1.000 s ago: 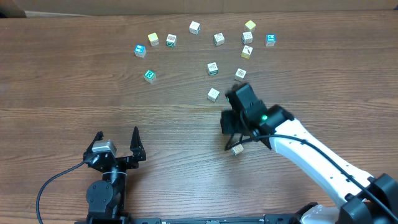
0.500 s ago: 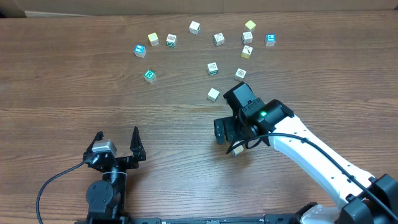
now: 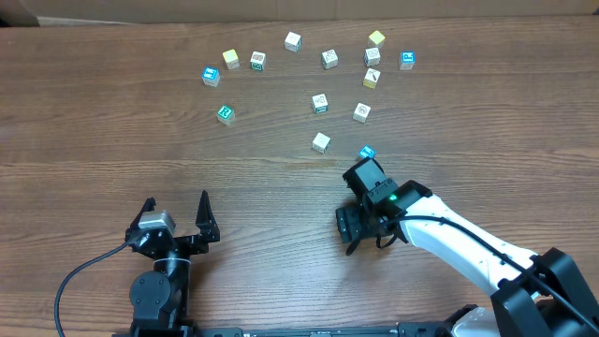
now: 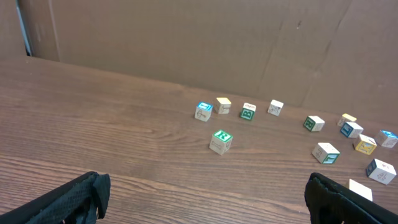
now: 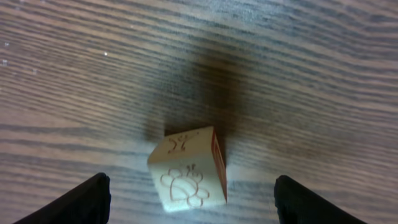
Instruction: Form a horizontal line
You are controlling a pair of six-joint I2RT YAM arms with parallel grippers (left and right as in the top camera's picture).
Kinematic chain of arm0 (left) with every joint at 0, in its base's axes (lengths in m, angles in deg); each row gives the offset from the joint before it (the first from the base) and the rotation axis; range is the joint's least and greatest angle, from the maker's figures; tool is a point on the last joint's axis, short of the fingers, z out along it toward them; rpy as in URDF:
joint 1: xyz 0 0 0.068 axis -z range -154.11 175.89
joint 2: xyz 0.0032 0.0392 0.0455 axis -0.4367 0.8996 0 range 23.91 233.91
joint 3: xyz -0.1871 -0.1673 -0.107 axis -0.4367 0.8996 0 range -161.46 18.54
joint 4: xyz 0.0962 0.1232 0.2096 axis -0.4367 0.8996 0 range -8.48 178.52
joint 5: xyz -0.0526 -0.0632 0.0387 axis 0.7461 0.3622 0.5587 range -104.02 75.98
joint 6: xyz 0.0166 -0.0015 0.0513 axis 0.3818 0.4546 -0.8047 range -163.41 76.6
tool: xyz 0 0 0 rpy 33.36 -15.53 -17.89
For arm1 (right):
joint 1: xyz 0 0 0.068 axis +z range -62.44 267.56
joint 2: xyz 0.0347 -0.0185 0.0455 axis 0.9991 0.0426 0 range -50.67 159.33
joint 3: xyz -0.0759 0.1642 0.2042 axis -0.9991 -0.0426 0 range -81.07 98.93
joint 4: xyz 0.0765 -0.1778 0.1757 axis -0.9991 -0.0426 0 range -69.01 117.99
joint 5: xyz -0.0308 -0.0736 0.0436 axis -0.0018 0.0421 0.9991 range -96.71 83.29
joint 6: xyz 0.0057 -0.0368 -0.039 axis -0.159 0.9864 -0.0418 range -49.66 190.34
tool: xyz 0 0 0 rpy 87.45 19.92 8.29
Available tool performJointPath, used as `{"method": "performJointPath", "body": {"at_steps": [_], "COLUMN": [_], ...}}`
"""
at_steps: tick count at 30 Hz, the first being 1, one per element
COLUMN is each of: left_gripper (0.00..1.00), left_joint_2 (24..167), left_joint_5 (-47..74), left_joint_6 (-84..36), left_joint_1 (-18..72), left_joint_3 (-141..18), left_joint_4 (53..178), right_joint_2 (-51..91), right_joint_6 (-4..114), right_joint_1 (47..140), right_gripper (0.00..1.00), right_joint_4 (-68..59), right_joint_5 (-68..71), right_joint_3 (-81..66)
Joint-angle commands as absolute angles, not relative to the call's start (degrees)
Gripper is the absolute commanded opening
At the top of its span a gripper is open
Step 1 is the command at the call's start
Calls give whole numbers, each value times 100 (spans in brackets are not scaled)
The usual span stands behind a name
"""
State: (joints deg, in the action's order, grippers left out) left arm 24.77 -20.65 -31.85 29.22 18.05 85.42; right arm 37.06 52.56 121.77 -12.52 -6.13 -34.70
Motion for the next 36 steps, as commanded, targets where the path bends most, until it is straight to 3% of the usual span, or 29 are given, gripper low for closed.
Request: {"method": "performJointPath", "body": {"at_steps": [1, 3, 10, 12, 18, 26, 36], "left_gripper": [100, 100, 100, 100, 100, 100, 99], "left_joint_2": [2423, 2423, 2423, 2423, 2423, 2423, 2423], "left_joint_5": [-2017, -2017, -2020, -2017, -2017, -2017, -2020], "left_joint_6": [-3312, -3312, -3314, -3314, -3312, -3312, -3314], "left_joint_1": [2887, 2887, 2887, 2887, 2887, 2887, 2887], "left_joint_3": [1827, 1827, 1827, 1827, 1827, 1827, 1827], "left_joint_4": [8540, 8540, 8540, 8540, 8540, 8540, 8540], "right_joint_2": [3727, 3730, 3730, 3727, 3727, 3727, 3918], "right_joint_6": [5289, 5289, 5282, 5284, 5284, 5188, 4115], "right_joint_1": [12199, 12199, 12199, 12199, 12199, 12201, 12396], "right_gripper": [79, 75, 36, 29, 28, 25, 23], "right_joint_4": [-994, -839, -653, -577, -747, -1427, -804], "right_joint_5": [-668, -692, -823, -805, -810, -786, -556], "right_joint_3": [-3629, -3730, -3857, -3842, -3295, -1350, -615]}}
